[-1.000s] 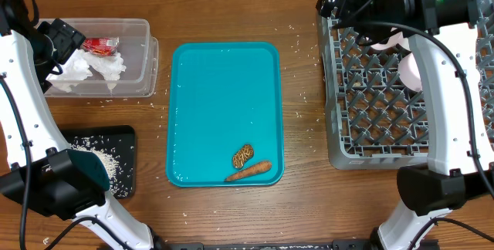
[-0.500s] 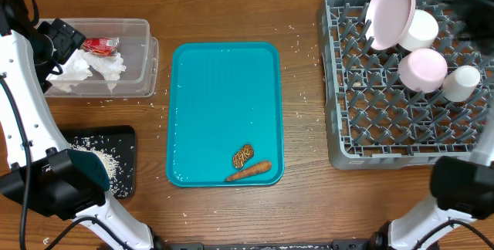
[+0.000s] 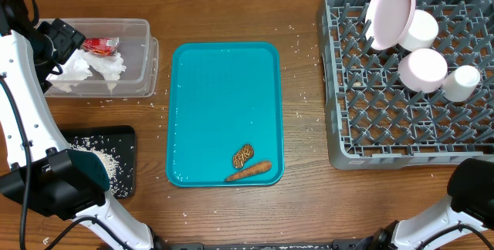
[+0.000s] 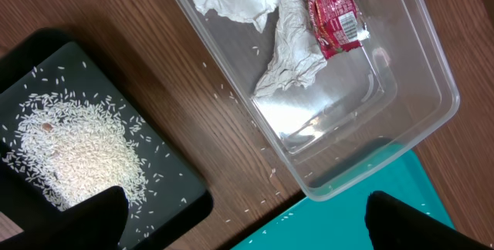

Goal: Sort waste into correct bins and load items into the dishwasher
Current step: 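Stand the plate upright at the rack's back and release it, then reach the left gripper to the brown food scrap on the tray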

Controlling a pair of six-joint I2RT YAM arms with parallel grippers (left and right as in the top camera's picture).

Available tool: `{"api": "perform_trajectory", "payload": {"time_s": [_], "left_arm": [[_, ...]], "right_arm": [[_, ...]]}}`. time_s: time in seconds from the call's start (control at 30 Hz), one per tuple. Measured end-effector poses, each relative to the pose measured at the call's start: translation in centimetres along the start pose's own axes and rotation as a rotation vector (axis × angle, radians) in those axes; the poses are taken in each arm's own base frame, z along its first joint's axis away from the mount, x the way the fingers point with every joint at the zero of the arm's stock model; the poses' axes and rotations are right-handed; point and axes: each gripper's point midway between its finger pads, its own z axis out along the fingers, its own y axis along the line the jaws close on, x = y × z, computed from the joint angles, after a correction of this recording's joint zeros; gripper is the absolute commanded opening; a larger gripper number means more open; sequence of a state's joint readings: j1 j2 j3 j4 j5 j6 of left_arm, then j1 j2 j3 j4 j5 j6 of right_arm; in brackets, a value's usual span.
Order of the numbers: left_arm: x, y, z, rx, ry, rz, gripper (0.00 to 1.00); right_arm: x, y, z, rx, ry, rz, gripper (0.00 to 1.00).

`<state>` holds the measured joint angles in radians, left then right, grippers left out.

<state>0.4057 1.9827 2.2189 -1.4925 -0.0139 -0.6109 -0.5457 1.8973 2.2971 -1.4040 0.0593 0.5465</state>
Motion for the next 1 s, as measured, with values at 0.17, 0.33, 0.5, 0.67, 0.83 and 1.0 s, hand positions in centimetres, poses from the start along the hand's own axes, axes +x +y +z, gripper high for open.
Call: {"api": "perform_trajectory", "payload": {"time_s": [0.17, 0.33, 0.5, 0.67, 0.83, 1.0], "left_arm": [[0.0, 0.0, 0.0, 0.001, -0.001, 0.000, 1.00], [0.1, -0.3, 0.0, 0.016, 0.006, -0.011, 1.00], [4.1, -0.4, -0.4, 0.050, 0.191, -0.018, 0.97], [8.2, -2.8, -1.0, 0.153, 0.339, 0.159, 1.00], [16.6, -6.1, 0.5, 0.187, 0.539, 0.431, 0.99], [24.3, -6.9, 1.9, 0.126, 0.673, 0.650, 0.96]], "right_arm": [[0.0, 0.0, 0.0, 0.000, 0.000, 0.000, 1.00], [0.0, 0.0, 0.0, 0.000, 0.000, 0.000, 1.00], [0.0, 0.0, 0.0, 0.000, 0.000, 0.000, 1.00], [0.0, 0.0, 0.0, 0.000, 0.000, 0.000, 1.00], [0.0, 0.0, 0.0, 0.000, 0.000, 0.000, 1.00], [0.0, 0.0, 0.0, 0.000, 0.000, 0.000, 1.00]]}}
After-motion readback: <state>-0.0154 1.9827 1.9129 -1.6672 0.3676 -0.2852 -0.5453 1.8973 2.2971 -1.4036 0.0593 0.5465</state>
